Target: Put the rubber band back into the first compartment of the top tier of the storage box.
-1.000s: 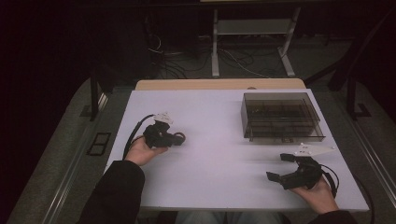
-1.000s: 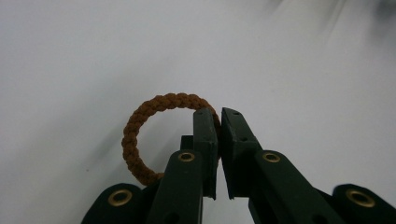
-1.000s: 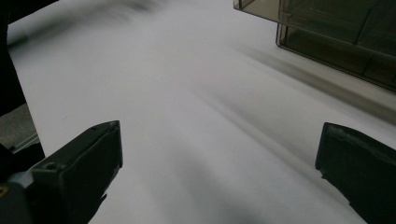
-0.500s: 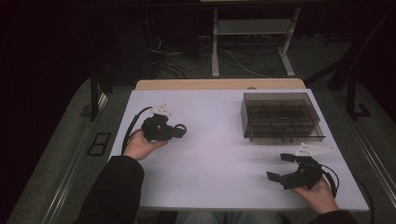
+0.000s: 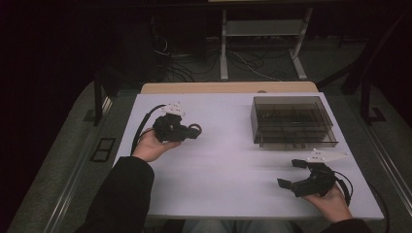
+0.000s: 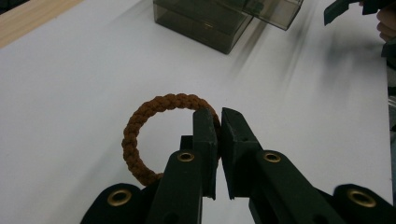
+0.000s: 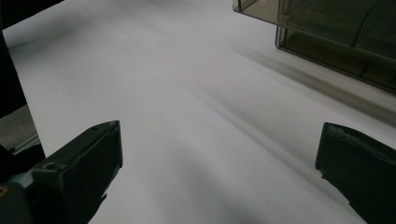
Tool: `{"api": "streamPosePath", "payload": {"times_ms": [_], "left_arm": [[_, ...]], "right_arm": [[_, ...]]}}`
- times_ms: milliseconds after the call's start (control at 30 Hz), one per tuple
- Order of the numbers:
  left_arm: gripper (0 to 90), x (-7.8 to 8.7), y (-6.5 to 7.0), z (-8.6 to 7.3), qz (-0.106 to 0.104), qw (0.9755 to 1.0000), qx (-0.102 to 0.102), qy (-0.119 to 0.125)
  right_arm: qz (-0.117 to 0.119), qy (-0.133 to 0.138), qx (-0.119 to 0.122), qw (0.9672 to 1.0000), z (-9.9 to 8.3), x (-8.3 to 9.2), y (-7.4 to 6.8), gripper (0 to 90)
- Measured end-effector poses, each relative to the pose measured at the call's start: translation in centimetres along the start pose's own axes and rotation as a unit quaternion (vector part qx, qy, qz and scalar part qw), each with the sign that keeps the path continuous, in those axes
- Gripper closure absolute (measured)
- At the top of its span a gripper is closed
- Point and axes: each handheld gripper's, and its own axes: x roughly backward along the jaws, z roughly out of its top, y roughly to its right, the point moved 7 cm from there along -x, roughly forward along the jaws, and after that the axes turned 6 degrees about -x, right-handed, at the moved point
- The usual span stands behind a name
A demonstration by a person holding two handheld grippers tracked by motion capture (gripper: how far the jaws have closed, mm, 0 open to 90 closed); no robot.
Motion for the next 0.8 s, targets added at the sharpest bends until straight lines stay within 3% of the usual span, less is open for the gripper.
{"api": "streamPosePath", "payload": {"times_ms": [800], "left_arm": [[83.5,-1.2,0.9,3.8,-0.015,0.9994,-0.027,0.016]], "right_arm": [[0.0,0.001,0.0,1.0,0.0,0.0,0.0,0.4]]}}
